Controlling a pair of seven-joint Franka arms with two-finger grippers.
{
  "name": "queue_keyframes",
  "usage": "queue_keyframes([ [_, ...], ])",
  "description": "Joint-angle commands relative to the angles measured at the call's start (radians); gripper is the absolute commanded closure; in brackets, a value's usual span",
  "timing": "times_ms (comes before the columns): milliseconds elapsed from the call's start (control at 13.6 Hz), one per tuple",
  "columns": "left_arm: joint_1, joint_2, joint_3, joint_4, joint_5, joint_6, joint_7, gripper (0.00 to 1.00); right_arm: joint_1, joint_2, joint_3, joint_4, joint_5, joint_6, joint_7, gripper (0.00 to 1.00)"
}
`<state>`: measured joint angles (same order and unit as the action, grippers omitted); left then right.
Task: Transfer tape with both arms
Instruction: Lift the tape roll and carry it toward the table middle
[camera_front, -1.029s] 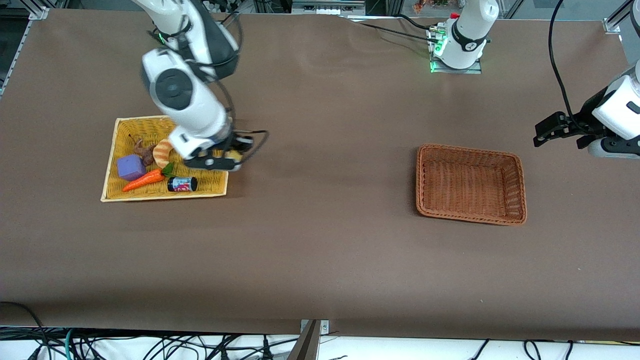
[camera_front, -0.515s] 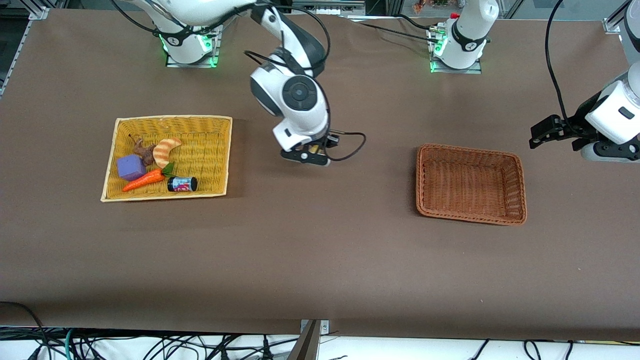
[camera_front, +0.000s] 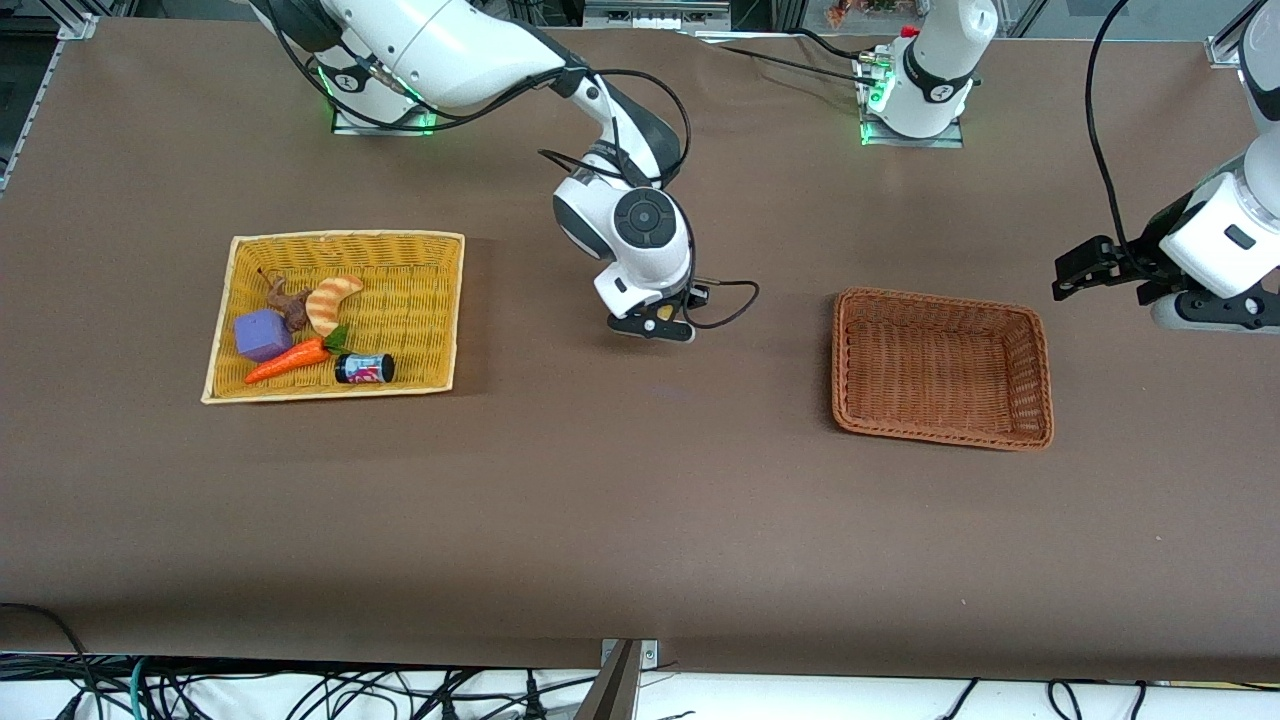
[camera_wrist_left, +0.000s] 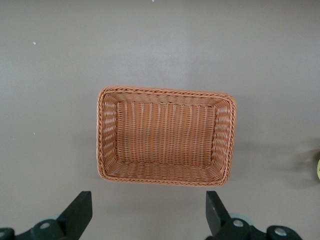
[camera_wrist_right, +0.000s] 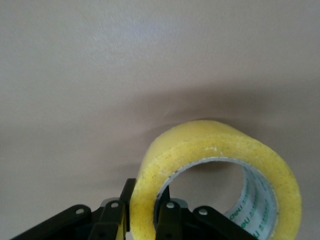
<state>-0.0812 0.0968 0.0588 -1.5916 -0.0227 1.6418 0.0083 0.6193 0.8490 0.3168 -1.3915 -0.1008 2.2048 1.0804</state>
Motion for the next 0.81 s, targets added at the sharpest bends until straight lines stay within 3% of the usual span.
queue_keyframes([
  [0, -0.002, 0.012, -0.007, 0.03, -0.019, -0.04, 0.002, 0.0, 0.013, 0.025, -0.004, 0.042, -0.019, -0.011, 0.019, 1.0],
  [74, -0.002, 0.015, -0.016, 0.028, -0.019, -0.045, 0.002, 0.0, 0.013, 0.028, -0.004, 0.042, -0.019, -0.011, 0.019, 0.98],
  [368, 0.0, 0.044, -0.016, 0.027, -0.02, -0.045, 0.01, 0.0, 0.013, 0.031, -0.004, 0.042, -0.019, -0.011, 0.018, 0.68],
  [515, -0.002, 0.054, -0.016, 0.028, -0.022, -0.045, 0.009, 0.0, 0.01, 0.025, -0.004, 0.042, -0.02, -0.013, 0.013, 0.38],
  [588, -0.002, 0.054, -0.016, 0.027, -0.022, -0.045, 0.007, 0.0, 0.005, 0.013, -0.008, 0.043, -0.023, -0.022, 0.007, 0.16],
  [662, -0.002, 0.055, -0.016, 0.025, -0.022, -0.045, -0.001, 0.0, 0.003, -0.02, -0.021, 0.043, -0.037, -0.025, -0.003, 0.0],
  [735, -0.002, 0.064, -0.016, 0.025, -0.023, -0.045, -0.005, 0.0, 0.002, -0.051, -0.028, 0.043, -0.059, -0.043, -0.01, 0.0],
])
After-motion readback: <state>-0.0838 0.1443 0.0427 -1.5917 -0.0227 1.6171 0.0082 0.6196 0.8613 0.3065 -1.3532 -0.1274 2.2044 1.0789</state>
